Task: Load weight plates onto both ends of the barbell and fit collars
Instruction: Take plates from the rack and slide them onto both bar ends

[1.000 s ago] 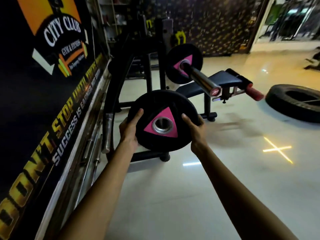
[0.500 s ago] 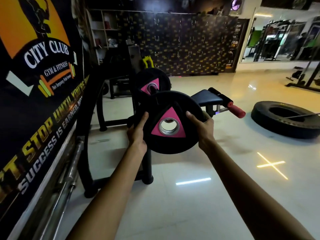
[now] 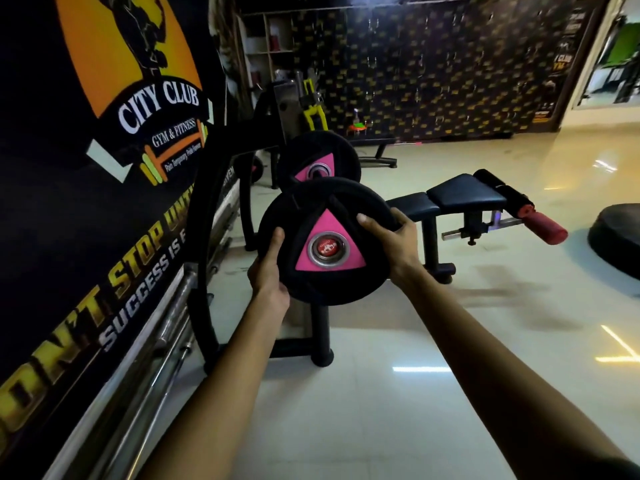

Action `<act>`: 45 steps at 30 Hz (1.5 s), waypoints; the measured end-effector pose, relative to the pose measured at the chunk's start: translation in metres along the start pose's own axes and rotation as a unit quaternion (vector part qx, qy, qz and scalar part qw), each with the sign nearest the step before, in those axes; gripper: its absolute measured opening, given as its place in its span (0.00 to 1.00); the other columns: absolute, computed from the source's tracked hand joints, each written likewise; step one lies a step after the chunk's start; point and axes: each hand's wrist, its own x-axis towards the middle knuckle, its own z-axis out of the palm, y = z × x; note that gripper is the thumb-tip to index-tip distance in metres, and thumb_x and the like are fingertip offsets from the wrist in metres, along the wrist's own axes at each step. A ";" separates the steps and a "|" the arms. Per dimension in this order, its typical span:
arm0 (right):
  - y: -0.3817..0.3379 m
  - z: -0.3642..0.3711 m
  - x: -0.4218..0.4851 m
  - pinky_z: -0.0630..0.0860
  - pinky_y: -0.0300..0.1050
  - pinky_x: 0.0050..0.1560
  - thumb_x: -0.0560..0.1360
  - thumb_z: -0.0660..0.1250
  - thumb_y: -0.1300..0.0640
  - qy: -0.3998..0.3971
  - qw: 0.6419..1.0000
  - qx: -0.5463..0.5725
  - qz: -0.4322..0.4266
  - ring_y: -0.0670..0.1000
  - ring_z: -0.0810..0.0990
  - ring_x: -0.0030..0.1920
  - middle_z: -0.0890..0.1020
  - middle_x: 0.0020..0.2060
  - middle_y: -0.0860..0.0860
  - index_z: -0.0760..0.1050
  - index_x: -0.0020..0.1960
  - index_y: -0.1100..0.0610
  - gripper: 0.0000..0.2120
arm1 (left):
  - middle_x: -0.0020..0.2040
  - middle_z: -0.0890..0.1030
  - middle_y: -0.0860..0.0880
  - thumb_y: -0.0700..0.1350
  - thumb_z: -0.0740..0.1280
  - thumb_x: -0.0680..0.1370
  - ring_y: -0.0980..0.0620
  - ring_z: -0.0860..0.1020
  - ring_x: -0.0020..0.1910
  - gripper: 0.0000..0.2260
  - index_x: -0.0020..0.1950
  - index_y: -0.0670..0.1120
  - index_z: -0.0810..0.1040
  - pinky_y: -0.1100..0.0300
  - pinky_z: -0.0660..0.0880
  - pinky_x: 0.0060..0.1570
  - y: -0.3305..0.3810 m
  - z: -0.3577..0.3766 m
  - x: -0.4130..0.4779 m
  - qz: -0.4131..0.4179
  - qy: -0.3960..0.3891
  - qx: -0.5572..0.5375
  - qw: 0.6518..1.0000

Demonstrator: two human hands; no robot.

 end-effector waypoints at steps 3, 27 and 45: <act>0.007 0.001 0.014 0.81 0.46 0.45 0.66 0.75 0.56 0.004 1.000 -0.001 0.002 0.55 0.82 0.46 0.81 0.42 0.53 0.75 0.46 0.54 0.11 | 0.57 0.82 0.45 0.58 0.76 0.59 0.47 0.81 0.55 0.35 0.62 0.46 0.77 0.49 0.76 0.58 0.001 0.004 0.015 0.010 -0.013 0.003 1.000; 0.078 0.044 0.168 0.38 0.47 0.73 0.78 0.40 0.42 0.108 0.733 -0.594 -0.313 0.52 0.47 0.73 0.52 0.71 0.55 0.50 0.72 0.63 0.31 | 0.77 0.52 0.48 0.53 0.46 0.82 0.55 0.47 0.76 0.24 0.76 0.45 0.47 0.43 0.42 0.71 0.017 0.045 0.220 0.641 0.082 0.582 0.494; 0.127 0.069 0.290 0.57 0.52 0.69 0.79 0.45 0.46 0.174 0.724 -0.574 -0.342 0.57 0.61 0.69 0.71 0.67 0.61 0.58 0.70 0.62 0.26 | 0.78 0.46 0.48 0.57 0.44 0.81 0.53 0.41 0.76 0.27 0.76 0.45 0.42 0.44 0.46 0.72 0.014 0.082 0.343 0.650 0.131 0.590 0.460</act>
